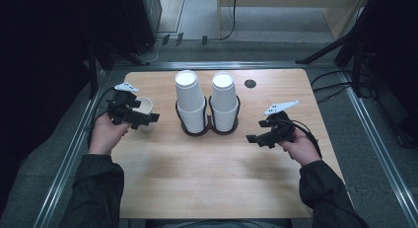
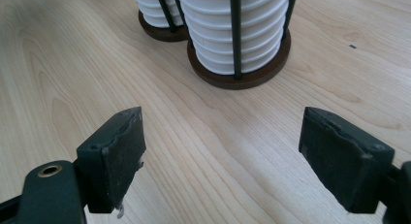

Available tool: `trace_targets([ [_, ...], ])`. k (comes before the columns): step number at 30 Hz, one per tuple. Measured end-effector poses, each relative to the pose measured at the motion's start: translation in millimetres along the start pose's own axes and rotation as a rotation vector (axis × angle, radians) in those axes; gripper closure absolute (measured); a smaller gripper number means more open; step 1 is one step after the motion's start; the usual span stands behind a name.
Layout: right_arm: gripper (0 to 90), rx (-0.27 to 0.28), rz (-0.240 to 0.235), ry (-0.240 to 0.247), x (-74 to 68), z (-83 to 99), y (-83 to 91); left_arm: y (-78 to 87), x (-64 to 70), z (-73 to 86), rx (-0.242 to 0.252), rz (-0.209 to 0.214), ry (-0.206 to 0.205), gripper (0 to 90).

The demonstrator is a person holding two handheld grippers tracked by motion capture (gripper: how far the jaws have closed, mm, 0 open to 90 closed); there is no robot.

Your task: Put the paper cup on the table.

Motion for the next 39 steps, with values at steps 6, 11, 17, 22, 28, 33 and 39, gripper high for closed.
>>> trace_targets([
  [6,17.0,-0.002,-0.007,0.023,-3.8,-5.5,-2.5,-18.2,22.0,5.6,0.007,0.030,-0.030,7.1],
  [11,17.0,-0.006,-0.009,0.041,-6.1,-8.8,-4.9,-32.8,39.3,10.1,-0.001,0.049,-0.065,7.1],
  [17,17.0,-0.025,-0.019,0.051,-10.4,-12.0,-11.4,-47.2,52.5,14.2,-0.012,0.066,-0.084,7.1],
  [22,17.0,-0.036,-0.026,0.067,-13.9,-14.9,-16.0,-62.8,68.4,19.5,-0.045,0.074,-0.118,7.0],
  [28,17.0,-0.036,-0.021,0.078,-15.7,-15.6,-16.8,-72.2,80.1,20.5,-0.037,0.083,-0.137,7.0],
  [33,17.0,-0.048,-0.029,0.082,-16.8,-14.5,-18.2,-80.4,93.6,17.5,-0.040,0.080,-0.167,7.0],
  [39,17.1,-0.060,-0.023,0.103,-22.6,-13.5,-21.2,-89.7,107.3,13.6,-0.054,0.115,-0.213,7.0],
])
Point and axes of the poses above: each handheld gripper's, and its own axes: y roughly backward along the jaws, z roughly out of its underside, x roughly to its right, the point moved 2 cm from there along -y, roughly forward along the jaws, and after that the axes turned 14 degrees about -x, right-handed, at the moved point
